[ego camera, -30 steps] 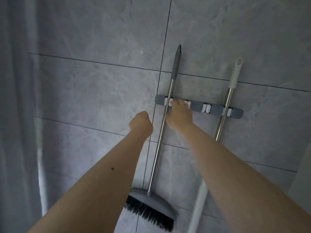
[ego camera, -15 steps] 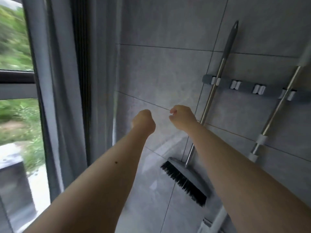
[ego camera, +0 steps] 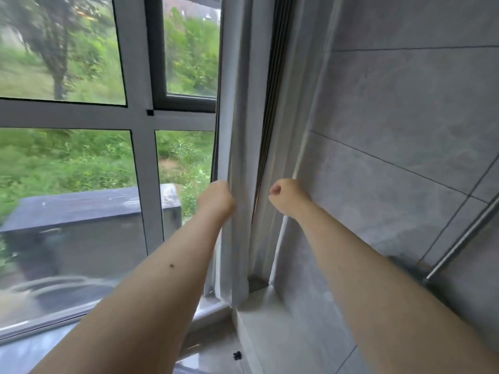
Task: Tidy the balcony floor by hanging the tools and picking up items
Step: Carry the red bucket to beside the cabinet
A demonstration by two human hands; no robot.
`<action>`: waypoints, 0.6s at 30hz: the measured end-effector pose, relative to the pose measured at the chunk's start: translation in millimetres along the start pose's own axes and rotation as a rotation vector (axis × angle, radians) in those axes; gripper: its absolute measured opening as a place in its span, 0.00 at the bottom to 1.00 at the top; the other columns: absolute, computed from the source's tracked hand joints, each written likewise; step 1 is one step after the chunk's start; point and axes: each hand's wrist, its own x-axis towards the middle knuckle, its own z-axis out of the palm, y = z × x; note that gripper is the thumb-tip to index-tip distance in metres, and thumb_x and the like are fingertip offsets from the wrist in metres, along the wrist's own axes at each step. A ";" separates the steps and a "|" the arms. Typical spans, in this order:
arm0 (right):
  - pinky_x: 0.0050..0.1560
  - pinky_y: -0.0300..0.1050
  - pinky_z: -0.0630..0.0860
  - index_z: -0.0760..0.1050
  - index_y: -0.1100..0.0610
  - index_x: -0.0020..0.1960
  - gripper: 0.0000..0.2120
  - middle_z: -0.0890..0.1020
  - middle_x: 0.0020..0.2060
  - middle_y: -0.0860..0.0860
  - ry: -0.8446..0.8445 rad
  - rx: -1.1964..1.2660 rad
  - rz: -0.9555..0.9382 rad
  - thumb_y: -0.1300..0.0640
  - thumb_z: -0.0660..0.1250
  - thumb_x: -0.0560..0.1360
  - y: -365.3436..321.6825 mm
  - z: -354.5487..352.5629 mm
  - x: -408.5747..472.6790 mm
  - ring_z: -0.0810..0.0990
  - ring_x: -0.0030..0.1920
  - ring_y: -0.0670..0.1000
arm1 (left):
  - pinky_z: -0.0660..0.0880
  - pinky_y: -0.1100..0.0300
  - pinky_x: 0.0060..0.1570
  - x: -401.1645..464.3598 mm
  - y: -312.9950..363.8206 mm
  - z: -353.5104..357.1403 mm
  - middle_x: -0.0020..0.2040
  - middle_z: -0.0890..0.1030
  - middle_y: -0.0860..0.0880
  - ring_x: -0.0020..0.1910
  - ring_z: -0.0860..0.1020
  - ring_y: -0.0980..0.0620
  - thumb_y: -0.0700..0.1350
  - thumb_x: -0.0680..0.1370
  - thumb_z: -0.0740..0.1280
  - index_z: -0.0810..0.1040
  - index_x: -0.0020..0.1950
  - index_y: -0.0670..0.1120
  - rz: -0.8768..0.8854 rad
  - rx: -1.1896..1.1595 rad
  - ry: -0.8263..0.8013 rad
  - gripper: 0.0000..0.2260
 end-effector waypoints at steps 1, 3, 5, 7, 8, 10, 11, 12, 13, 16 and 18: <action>0.58 0.46 0.76 0.79 0.57 0.53 0.10 0.82 0.54 0.56 -0.022 0.004 -0.003 0.60 0.62 0.75 -7.2 10.9 -0.3 0.80 0.56 0.58 | 0.72 0.55 0.44 -0.9 -13.0 -2.0 0.54 0.80 0.43 0.53 0.79 0.40 0.37 0.75 0.60 0.78 0.55 0.42 -0.022 0.013 -0.004 0.11; 0.58 0.47 0.77 0.79 0.57 0.54 0.10 0.81 0.55 0.55 -0.087 0.017 -0.017 0.59 0.62 0.76 -28.3 41.8 -0.6 0.80 0.56 0.58 | 0.72 0.55 0.45 -2.8 -50.6 -7.8 0.54 0.80 0.44 0.53 0.79 0.42 0.37 0.76 0.60 0.77 0.55 0.43 -0.085 0.034 -0.004 0.11; 0.57 0.46 0.76 0.78 0.56 0.56 0.11 0.80 0.57 0.54 -0.156 0.007 -0.025 0.58 0.61 0.77 -47.8 70.5 -3.4 0.79 0.57 0.57 | 0.71 0.56 0.44 -6.2 -86.1 -10.1 0.52 0.80 0.44 0.51 0.79 0.42 0.37 0.76 0.59 0.76 0.54 0.43 -0.133 0.048 0.002 0.11; 0.56 0.46 0.75 0.77 0.56 0.57 0.11 0.79 0.58 0.54 -0.209 -0.004 -0.036 0.58 0.60 0.77 -63.8 96.4 -7.3 0.78 0.57 0.57 | 0.70 0.57 0.41 -12.0 -115.7 -10.9 0.50 0.79 0.44 0.48 0.78 0.42 0.36 0.75 0.58 0.76 0.53 0.42 -0.176 0.058 -0.004 0.10; 0.55 0.46 0.76 0.77 0.56 0.57 0.11 0.79 0.58 0.54 -0.234 -0.005 -0.039 0.58 0.60 0.77 -70.1 109.1 -10.5 0.78 0.57 0.57 | 0.70 0.57 0.41 -15.2 -128.4 -10.9 0.50 0.79 0.43 0.47 0.78 0.42 0.35 0.75 0.58 0.76 0.52 0.42 -0.198 0.056 -0.015 0.10; 0.55 0.47 0.76 0.77 0.57 0.56 0.11 0.79 0.57 0.55 -0.281 -0.011 -0.044 0.58 0.60 0.77 -81.9 136.9 -18.1 0.78 0.56 0.57 | 0.72 0.55 0.44 -21.5 -154.8 -8.5 0.53 0.79 0.42 0.50 0.78 0.41 0.36 0.75 0.58 0.77 0.54 0.41 -0.239 0.052 -0.043 0.11; 0.54 0.47 0.75 0.77 0.57 0.56 0.11 0.79 0.57 0.55 -0.304 -0.018 -0.046 0.58 0.60 0.76 -87.3 151.5 -22.4 0.78 0.56 0.57 | 0.73 0.54 0.47 -24.9 -169.0 -6.1 0.55 0.79 0.43 0.53 0.78 0.41 0.36 0.76 0.59 0.77 0.55 0.41 -0.259 0.052 -0.059 0.12; 0.53 0.46 0.75 0.77 0.57 0.56 0.11 0.79 0.57 0.55 -0.324 -0.027 -0.050 0.58 0.60 0.76 -91.8 165.6 -26.1 0.78 0.56 0.57 | 0.74 0.54 0.50 -28.4 -181.7 -3.3 0.57 0.79 0.43 0.55 0.78 0.41 0.36 0.76 0.59 0.77 0.56 0.42 -0.273 0.051 -0.076 0.12; 0.52 0.46 0.74 0.77 0.56 0.56 0.11 0.79 0.57 0.55 -0.343 -0.037 -0.051 0.58 0.60 0.76 -94.1 176.5 -29.5 0.78 0.56 0.57 | 0.74 0.54 0.51 -31.3 -191.4 0.8 0.58 0.79 0.43 0.56 0.78 0.41 0.37 0.76 0.59 0.77 0.57 0.42 -0.283 0.045 -0.091 0.12; 0.51 0.46 0.76 0.78 0.57 0.56 0.12 0.80 0.56 0.55 -0.404 -0.041 -0.021 0.59 0.59 0.76 -97.5 215.2 -41.4 0.79 0.54 0.57 | 0.72 0.56 0.49 -41.3 -222.5 18.3 0.56 0.80 0.43 0.55 0.78 0.42 0.36 0.76 0.58 0.77 0.56 0.42 -0.313 0.031 -0.138 0.12; 0.53 0.47 0.78 0.78 0.59 0.55 0.12 0.81 0.54 0.56 -0.428 -0.027 0.005 0.61 0.59 0.76 -94.5 238.4 -49.8 0.79 0.53 0.57 | 0.73 0.55 0.49 -48.4 -239.1 33.1 0.55 0.81 0.43 0.54 0.79 0.42 0.36 0.76 0.59 0.77 0.55 0.42 -0.338 0.031 -0.169 0.12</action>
